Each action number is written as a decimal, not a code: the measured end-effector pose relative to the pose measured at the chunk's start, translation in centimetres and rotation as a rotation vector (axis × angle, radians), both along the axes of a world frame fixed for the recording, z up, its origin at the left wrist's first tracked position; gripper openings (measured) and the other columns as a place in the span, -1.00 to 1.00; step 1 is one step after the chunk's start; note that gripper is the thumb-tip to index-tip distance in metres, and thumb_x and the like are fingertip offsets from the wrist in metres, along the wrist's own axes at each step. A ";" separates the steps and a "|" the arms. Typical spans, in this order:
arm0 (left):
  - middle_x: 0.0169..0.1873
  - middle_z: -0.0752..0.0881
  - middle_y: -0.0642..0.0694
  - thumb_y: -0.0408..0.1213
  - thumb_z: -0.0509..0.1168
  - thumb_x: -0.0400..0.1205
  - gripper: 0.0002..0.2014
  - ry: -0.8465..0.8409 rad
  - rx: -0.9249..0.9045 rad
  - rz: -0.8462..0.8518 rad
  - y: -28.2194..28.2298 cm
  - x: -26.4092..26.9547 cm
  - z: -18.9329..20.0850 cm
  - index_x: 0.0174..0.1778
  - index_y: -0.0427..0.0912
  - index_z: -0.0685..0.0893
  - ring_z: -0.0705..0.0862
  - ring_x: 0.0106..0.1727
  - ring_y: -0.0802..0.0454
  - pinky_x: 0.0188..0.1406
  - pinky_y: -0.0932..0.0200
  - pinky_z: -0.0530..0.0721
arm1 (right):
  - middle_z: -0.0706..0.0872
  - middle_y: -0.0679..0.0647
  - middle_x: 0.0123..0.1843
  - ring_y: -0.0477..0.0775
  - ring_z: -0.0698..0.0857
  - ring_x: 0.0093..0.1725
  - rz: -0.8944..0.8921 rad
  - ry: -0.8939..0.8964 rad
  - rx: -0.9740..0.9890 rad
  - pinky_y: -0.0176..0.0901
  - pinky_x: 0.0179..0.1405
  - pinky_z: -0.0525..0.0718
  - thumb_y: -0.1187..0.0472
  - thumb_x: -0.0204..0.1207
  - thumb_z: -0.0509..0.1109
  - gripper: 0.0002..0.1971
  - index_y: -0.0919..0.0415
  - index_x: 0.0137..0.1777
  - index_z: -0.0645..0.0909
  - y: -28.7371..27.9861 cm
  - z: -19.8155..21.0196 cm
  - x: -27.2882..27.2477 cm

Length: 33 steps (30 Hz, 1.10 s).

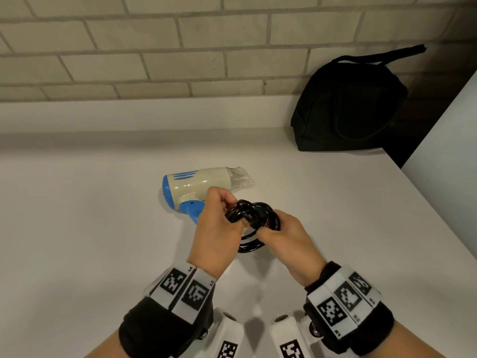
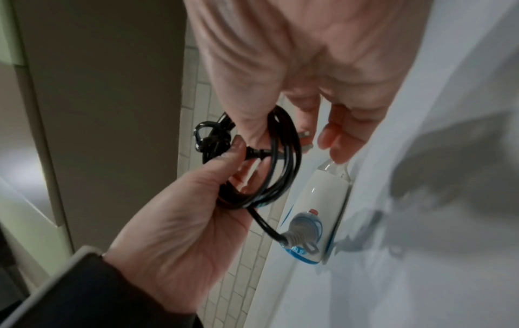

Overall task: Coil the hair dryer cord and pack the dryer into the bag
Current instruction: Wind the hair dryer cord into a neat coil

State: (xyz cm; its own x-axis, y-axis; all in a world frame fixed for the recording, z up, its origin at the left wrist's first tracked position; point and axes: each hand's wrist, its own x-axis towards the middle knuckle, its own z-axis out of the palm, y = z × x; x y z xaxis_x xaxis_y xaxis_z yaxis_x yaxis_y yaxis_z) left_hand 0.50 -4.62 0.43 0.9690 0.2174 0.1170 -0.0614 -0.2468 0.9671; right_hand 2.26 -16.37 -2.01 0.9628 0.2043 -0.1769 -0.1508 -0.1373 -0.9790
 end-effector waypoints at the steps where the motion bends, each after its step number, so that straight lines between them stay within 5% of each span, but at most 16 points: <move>1: -0.35 0.55 0.00 -0.57 0.33 0.43 -0.59 -0.007 0.007 -0.008 0.0 -0.1 0.0 -0.30 0.05 0.32 0.53 -0.43 0.31 -0.53 0.49 0.52 | 0.66 0.03 -0.24 -0.01 0.63 -0.19 0.019 0.009 -0.004 -0.20 -0.12 0.58 0.45 0.39 0.26 -0.80 0.23 -0.06 0.61 0.0 0.0 0.0; 6: -0.33 0.60 0.09 -0.41 0.40 0.42 -0.70 0.051 0.115 -0.076 0.6 0.2 0.2 -0.29 0.06 0.44 0.57 -0.40 0.31 -0.59 0.57 0.46 | 0.76 0.28 -0.15 0.17 0.75 -0.09 0.022 0.055 0.073 0.00 0.03 0.69 0.56 0.42 0.19 -0.75 0.40 -0.07 0.68 -0.2 -0.2 0.0; 11: -0.32 0.74 0.04 -0.22 0.45 0.42 -0.87 0.170 0.202 -0.141 1.8 0.4 0.4 -0.31 0.02 0.60 0.68 -0.29 0.17 -0.43 0.60 0.52 | 0.74 0.08 -0.39 -0.09 0.73 -0.39 0.098 0.102 0.123 -0.38 -0.48 0.61 0.61 0.40 0.17 -0.68 0.29 -0.27 0.70 -0.8 -0.4 -0.1; 16: -0.42 0.71 0.09 -0.22 0.46 0.40 -0.85 0.201 0.223 -0.145 2.5 0.4 0.6 -0.26 0.02 0.60 0.67 -0.36 0.21 -0.44 0.54 0.53 | 0.79 -0.04 -0.45 -0.11 0.75 -0.39 0.234 0.174 0.156 -0.36 -0.48 0.65 0.62 0.41 0.14 -0.66 0.31 -0.24 0.71 -0.8 -0.6 0.0; 21: -0.57 0.74 0.02 -0.35 0.57 0.24 -0.65 0.392 -0.177 -0.296 3.8 0.8 1.5 -0.18 -0.12 0.58 0.69 -0.38 0.01 -0.38 0.26 0.68 | 0.77 0.02 -0.36 -0.08 0.73 -0.29 0.301 0.102 0.180 -0.35 -0.25 0.68 0.63 0.35 0.22 -0.75 0.40 -0.21 0.69 -0.4 -0.1 0.5; 25: -0.45 0.75 -0.02 -0.25 0.40 0.28 -0.87 0.462 -0.376 -0.480 4.2 0.5 1.8 -0.28 -0.09 0.63 0.67 -0.39 0.06 -0.40 0.28 0.65 | 0.70 0.14 -0.28 -0.02 0.67 -0.23 0.351 0.052 0.226 -0.33 -0.14 0.66 0.53 0.28 0.32 -0.80 0.41 -0.09 0.59 0.1 0.2 0.0; 27: -0.45 0.74 -0.01 -0.23 0.42 0.35 -0.83 0.458 -0.443 -0.469 4.0 0.4 1.6 -0.20 -0.12 0.62 0.66 -0.48 0.13 -0.49 0.34 0.66 | 0.65 0.14 -0.15 -0.01 0.63 -0.20 0.268 -0.060 0.132 -0.27 -0.15 0.65 0.55 0.38 0.33 -0.65 0.18 0.09 0.47 0.3 0.3 -0.6; 30: -0.57 0.68 0.04 -0.16 0.39 0.36 -0.69 0.418 -0.433 -0.418 3.6 0.2 1.3 -0.03 -0.14 0.57 0.52 -0.66 0.20 -0.65 0.41 0.54 | 0.52 -0.17 0.07 -0.21 0.61 -0.11 0.179 -0.455 -0.112 -0.38 -0.06 0.61 0.39 0.34 0.40 -0.38 -0.30 0.14 0.25 0.3 0.8 -1.7; 33: -0.54 0.64 0.06 -0.10 0.32 0.36 -0.59 0.358 -0.386 -0.406 3.1 0.1 1.0 0.12 -0.15 0.57 0.45 -0.66 0.22 -0.62 0.42 0.50 | 0.35 -0.32 0.22 -0.24 0.53 0.12 0.216 -0.766 -0.245 -0.50 0.08 0.54 0.30 0.32 0.38 -0.49 -0.32 0.10 0.40 -0.4 0.8 -1.6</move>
